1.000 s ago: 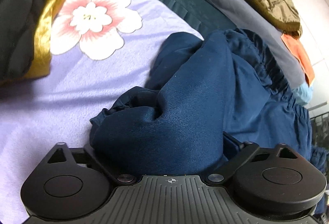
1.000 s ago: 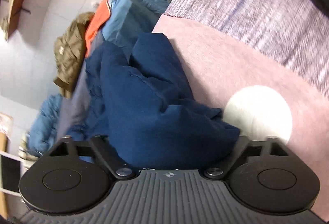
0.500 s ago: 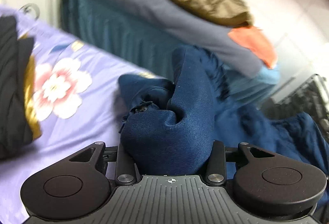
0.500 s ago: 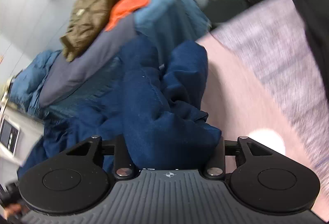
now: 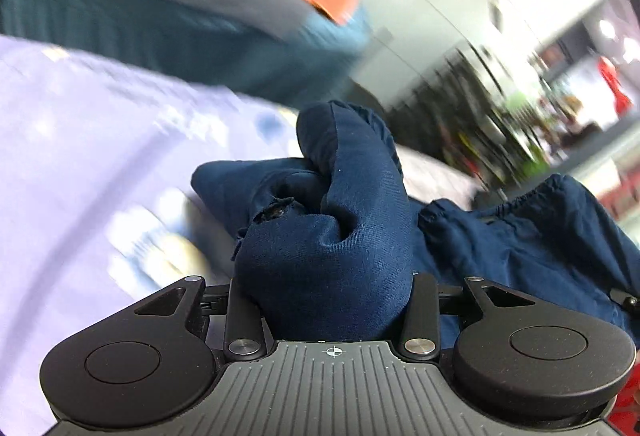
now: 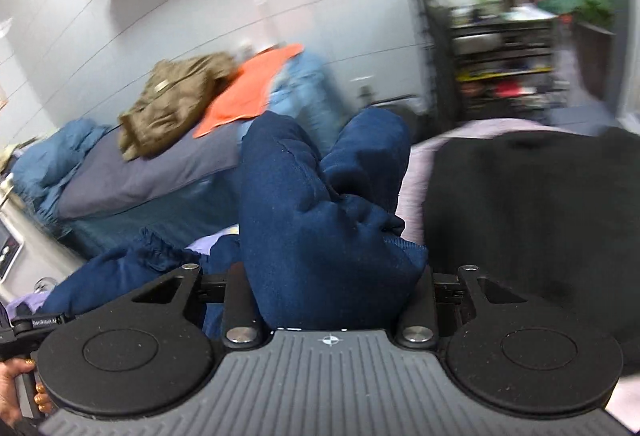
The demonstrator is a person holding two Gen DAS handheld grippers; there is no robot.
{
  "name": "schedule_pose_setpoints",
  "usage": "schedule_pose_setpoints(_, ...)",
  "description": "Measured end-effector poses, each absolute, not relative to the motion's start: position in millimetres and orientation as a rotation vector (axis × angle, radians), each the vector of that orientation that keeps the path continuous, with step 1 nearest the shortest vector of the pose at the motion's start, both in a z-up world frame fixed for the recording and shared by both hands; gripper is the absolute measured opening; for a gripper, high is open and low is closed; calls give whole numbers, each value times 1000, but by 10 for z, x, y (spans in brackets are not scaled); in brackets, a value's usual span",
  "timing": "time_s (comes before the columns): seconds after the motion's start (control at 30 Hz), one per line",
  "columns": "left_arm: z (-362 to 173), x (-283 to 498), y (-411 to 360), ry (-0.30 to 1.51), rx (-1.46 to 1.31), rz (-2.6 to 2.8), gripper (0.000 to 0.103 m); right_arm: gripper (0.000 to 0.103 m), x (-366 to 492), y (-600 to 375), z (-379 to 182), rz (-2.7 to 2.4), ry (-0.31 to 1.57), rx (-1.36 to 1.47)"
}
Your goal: Fold large clothes
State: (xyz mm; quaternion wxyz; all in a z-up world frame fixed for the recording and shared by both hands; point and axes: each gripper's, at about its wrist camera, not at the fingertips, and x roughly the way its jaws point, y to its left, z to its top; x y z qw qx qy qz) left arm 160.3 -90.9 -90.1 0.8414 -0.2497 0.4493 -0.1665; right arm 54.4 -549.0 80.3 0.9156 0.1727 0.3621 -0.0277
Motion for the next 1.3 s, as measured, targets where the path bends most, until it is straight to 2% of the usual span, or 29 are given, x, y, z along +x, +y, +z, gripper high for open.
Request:
schedule_pose_setpoints(0.17, -1174, 1333, -1555, 1000, -404, -515, 98, 42, -407, -6186, 696, -232, 733, 395)
schedule_pose_setpoints(0.23, -1284, 1264, -1646, 1024, -347, -517, 97, 43, -683, -6416, 524, -299, 743, 466)
schedule_pose_setpoints(0.3, -1454, 1213, -1612, 1076, -317, -480, 103, 45, -905, -6592, 262, -342, 750, 546)
schedule_pose_setpoints(0.43, -1848, 1215, -1402, 1233, -320, -454, 103, 62, -1138, -6734, -225, -477, 746, 709)
schedule_pose_setpoints(0.53, -1954, 1221, -1265, 1282, -374, -445, 103, 75, -1223, -6740, -430, -555, 758, 799)
schedule_pose_setpoints(0.67, -1863, 1275, -1231, 1230, -220, -388, 103, 84, -1160, -6660, -411, -589, 811, 742)
schedule_pose_setpoints(0.83, -1734, 1348, -1117, 1232, -172, -387, 103, 86, -1108, -6613, -222, -619, 861, 653)
schedule_pose_setpoints(0.93, -1557, 1299, -1036, 1212, -123, -362, 103, 91, -1087, -6476, -49, -637, 881, 521)
schedule_pose_setpoints(1.07, -1224, 1050, -1097, 1124, 137, -312, 103, 91, -1124, -6445, 132, -666, 898, 518)
schedule_pose_setpoints(1.13, -1093, 998, -1150, 1047, 286, -240, 103, 91, -1085, -6333, 247, -743, 933, 373)
schedule_pose_setpoints(1.17, -1039, 1001, -1142, 1022, 320, -208, 103, 94, -1050, -6298, 283, -791, 950, 276)
schedule_pose_setpoints(1.23, -932, 1047, -1089, 1017, 318, -171, 103, 98, -1046, -6300, 365, -869, 946, 169)
schedule_pose_setpoints(1.3, -825, 1098, -1078, 1026, 284, -200, 103, 97, -1091, -6332, 484, -866, 900, 214)
